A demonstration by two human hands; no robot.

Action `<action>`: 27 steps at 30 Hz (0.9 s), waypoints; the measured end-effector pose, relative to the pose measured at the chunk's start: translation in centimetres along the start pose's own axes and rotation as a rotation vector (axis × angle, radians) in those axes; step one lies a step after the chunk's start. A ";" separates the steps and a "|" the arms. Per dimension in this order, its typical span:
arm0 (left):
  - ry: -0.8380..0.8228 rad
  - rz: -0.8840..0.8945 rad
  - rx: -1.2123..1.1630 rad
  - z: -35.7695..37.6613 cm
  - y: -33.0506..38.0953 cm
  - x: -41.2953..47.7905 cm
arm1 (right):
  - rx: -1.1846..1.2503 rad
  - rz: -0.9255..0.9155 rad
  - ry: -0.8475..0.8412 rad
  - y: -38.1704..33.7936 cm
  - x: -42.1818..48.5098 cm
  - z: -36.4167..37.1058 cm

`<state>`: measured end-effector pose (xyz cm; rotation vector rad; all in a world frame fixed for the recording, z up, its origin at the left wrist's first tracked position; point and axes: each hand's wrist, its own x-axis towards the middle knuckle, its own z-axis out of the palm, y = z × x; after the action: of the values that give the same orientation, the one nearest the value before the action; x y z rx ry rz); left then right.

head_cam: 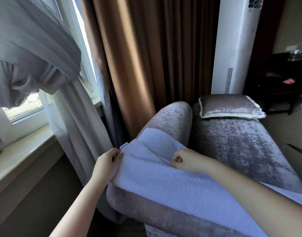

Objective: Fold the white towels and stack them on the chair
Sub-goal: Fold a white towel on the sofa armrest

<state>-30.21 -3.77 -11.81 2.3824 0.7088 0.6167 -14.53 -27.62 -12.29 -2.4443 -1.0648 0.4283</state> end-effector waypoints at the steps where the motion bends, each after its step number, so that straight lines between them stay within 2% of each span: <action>1: 0.006 0.002 -0.029 -0.1 -0.1 0.0 | -0.031 0.006 -0.024 -0.2 0.0 -0.1; 7: 0.028 0.000 -0.014 0.0 -0.5 -0.1 | 0.023 -0.092 -0.038 -1.3 -0.6 -0.4; 12: 0.049 -0.026 0.032 0.3 -0.7 0.1 | -0.067 -0.053 0.263 -1.8 0.2 -0.8; 16: -0.097 -0.167 0.140 0.3 -1.2 0.7 | -0.102 -0.040 0.412 -1.4 0.3 0.5; 18: -0.180 -0.292 0.059 -0.4 -1.1 1.2 | -0.080 -0.010 0.498 -0.2 0.7 0.2; 19: -0.218 -0.355 -0.026 -0.6 -1.0 1.3 | -0.071 0.043 0.489 0.8 1.0 0.0; 21: -0.266 -0.437 -0.179 -1.2 -0.7 1.5 | -0.095 0.208 0.358 3.2 1.9 -0.5; 24: -0.301 -0.376 -0.234 -1.0 0.1 1.9 | -0.083 0.434 0.091 6.5 2.6 -0.2; 26: -0.240 -0.256 -0.226 -0.8 0.8 2.1 | -0.030 0.451 0.109 7.6 3.0 -0.1; 27: -0.185 -0.193 -0.196 -0.8 0.9 2.3 | 0.017 0.440 0.197 8.1 3.5 -0.3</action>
<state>-28.67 -2.71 -10.04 2.1270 0.7488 0.3612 -7.17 -30.02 -16.43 -2.6353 -0.4380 0.3179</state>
